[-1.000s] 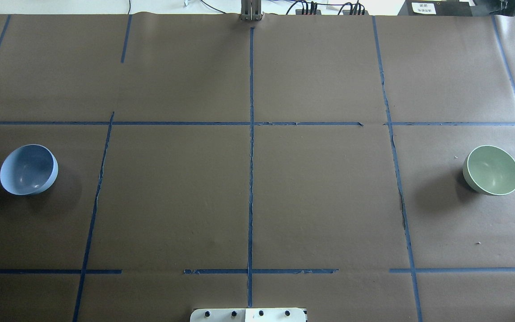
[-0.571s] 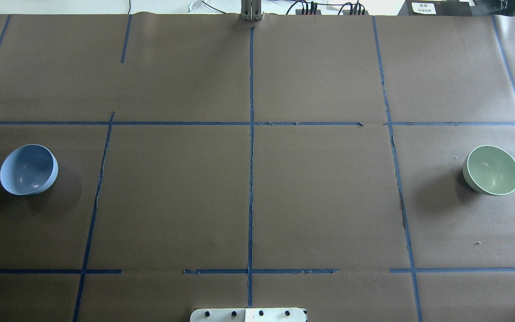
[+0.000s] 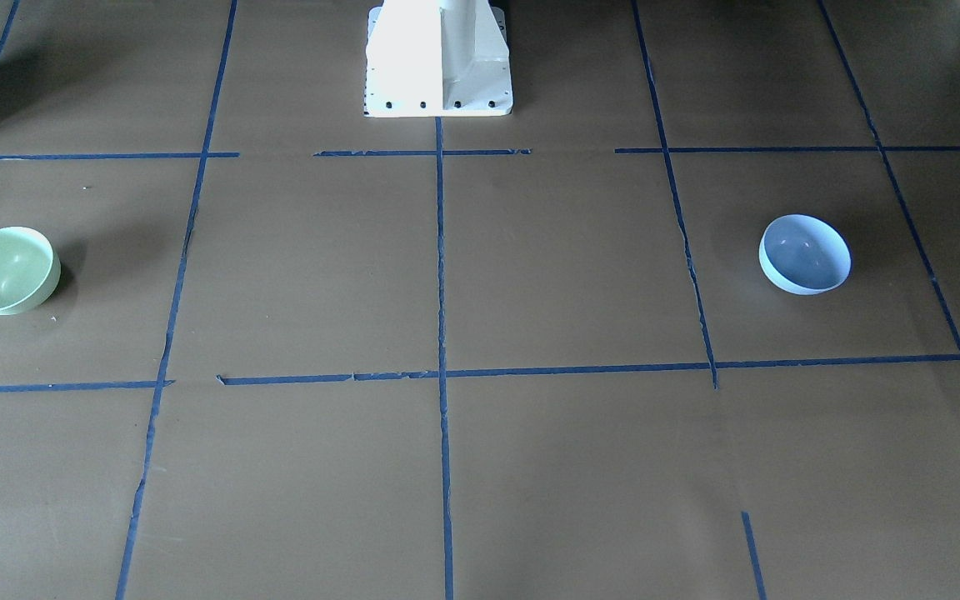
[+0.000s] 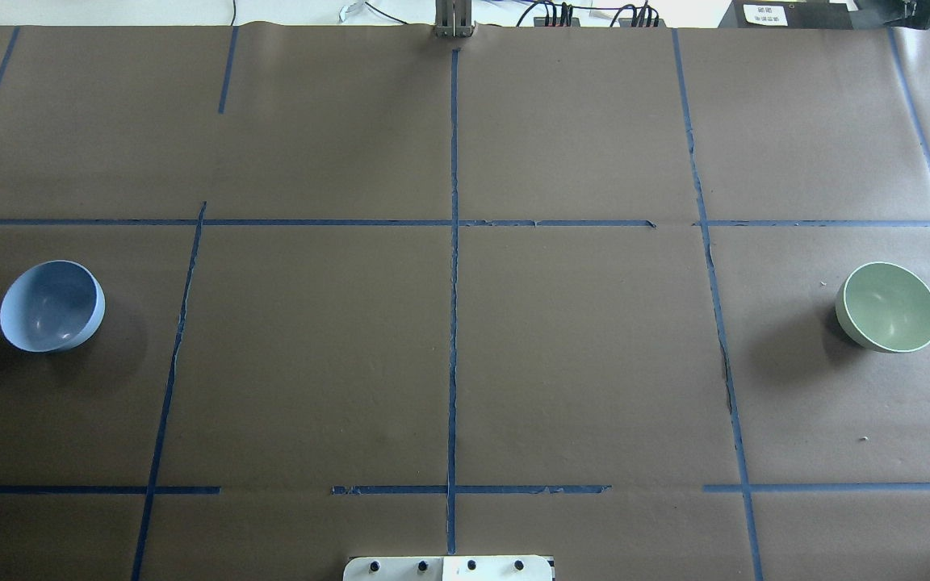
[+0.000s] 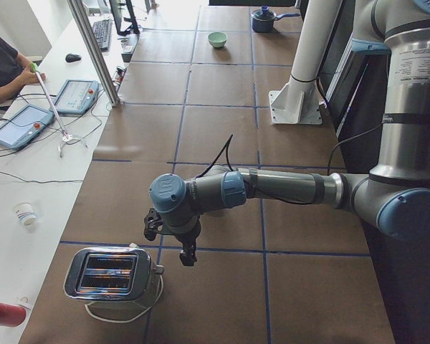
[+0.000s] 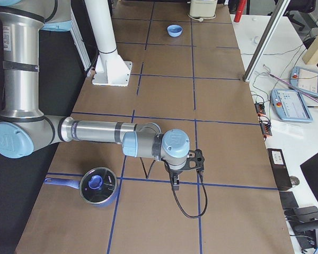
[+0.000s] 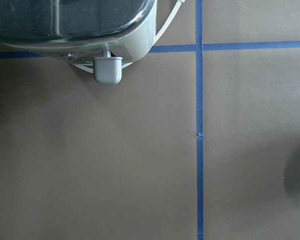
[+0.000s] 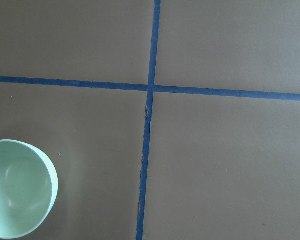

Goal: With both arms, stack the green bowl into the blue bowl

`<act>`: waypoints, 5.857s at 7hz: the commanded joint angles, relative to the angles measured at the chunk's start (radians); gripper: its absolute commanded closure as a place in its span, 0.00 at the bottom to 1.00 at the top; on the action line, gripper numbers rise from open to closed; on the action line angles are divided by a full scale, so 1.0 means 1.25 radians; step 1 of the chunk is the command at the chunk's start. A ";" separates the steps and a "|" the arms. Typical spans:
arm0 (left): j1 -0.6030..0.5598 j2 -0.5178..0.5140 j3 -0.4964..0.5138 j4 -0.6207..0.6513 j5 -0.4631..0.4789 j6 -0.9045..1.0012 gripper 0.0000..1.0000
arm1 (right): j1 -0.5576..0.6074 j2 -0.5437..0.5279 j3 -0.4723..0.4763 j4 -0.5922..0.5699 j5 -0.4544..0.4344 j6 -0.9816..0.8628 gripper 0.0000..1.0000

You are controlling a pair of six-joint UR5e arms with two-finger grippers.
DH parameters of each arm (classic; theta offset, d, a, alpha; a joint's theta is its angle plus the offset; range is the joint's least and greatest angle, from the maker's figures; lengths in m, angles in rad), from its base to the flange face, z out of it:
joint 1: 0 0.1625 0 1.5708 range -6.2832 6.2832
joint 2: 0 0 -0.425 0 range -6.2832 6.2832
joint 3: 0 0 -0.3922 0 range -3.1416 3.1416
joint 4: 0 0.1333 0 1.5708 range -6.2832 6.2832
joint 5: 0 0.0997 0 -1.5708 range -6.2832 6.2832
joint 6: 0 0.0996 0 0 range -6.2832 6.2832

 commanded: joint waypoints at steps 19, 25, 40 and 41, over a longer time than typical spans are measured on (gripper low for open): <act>0.498 0.068 0.042 -0.757 0.034 -0.901 0.93 | -0.002 0.013 0.039 0.000 0.043 0.009 0.00; 0.518 -0.205 -0.029 -0.521 -0.033 -1.175 1.00 | -0.002 0.015 0.040 0.001 0.082 0.071 0.00; 0.794 -0.496 -0.140 -0.272 0.248 -1.541 0.00 | -0.073 0.013 0.039 0.069 0.073 0.188 0.00; 0.767 -0.486 -0.235 -0.158 0.255 -1.486 0.00 | -0.126 0.007 0.033 0.188 0.034 0.309 0.00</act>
